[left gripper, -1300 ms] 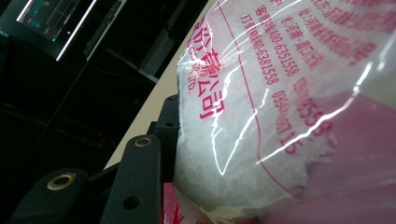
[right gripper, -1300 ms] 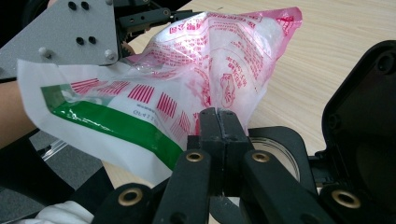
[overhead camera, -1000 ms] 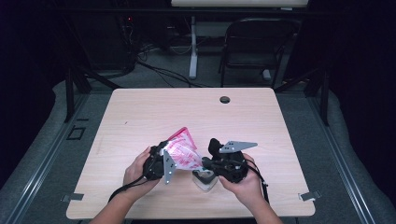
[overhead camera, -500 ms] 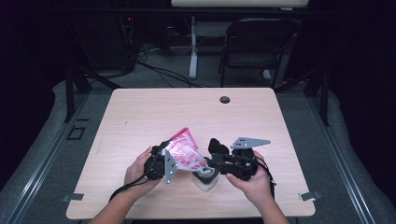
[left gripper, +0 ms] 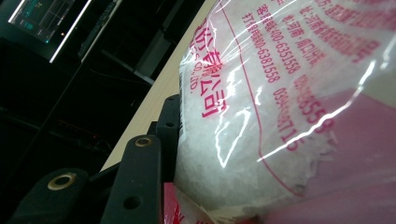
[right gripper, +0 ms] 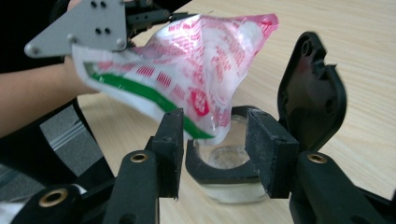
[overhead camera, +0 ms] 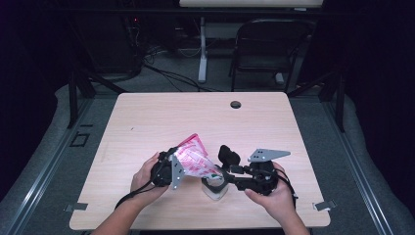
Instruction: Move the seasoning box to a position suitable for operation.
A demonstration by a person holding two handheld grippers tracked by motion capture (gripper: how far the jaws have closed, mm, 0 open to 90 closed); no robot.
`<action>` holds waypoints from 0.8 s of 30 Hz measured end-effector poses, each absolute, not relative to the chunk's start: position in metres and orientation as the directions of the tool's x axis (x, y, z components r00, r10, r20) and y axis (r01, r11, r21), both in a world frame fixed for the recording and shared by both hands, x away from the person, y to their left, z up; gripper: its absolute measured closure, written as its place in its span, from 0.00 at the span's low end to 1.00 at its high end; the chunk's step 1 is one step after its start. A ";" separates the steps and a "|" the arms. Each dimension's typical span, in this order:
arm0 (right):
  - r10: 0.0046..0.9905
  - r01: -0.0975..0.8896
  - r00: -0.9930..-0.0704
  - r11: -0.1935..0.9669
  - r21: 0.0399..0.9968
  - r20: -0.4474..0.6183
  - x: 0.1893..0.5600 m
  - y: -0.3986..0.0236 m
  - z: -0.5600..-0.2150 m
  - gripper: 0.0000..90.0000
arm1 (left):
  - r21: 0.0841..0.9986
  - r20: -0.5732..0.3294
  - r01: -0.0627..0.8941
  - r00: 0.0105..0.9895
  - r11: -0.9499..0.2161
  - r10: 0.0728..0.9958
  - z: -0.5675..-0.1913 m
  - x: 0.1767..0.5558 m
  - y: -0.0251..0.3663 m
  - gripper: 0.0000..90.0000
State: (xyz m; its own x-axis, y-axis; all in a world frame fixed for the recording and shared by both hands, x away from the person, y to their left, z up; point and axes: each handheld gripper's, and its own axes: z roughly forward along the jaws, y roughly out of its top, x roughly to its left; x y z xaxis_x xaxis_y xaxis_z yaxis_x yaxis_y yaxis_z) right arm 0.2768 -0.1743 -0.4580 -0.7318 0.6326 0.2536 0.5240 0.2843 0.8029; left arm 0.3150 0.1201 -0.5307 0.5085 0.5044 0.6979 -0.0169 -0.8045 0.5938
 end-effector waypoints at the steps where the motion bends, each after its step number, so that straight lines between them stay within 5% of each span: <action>1: 0.625 0.524 -0.739 0.299 0.798 0.251 0.276 -0.174 -0.458 0.61 | 0.594 0.697 -0.017 0.511 -0.804 0.504 -0.531 0.315 0.120 0.71; 24: 0.585 0.473 -0.785 0.355 0.806 0.203 0.267 -0.165 -0.455 0.55 | 0.606 0.677 -0.004 0.527 -0.795 0.513 -0.533 0.319 0.121 0.71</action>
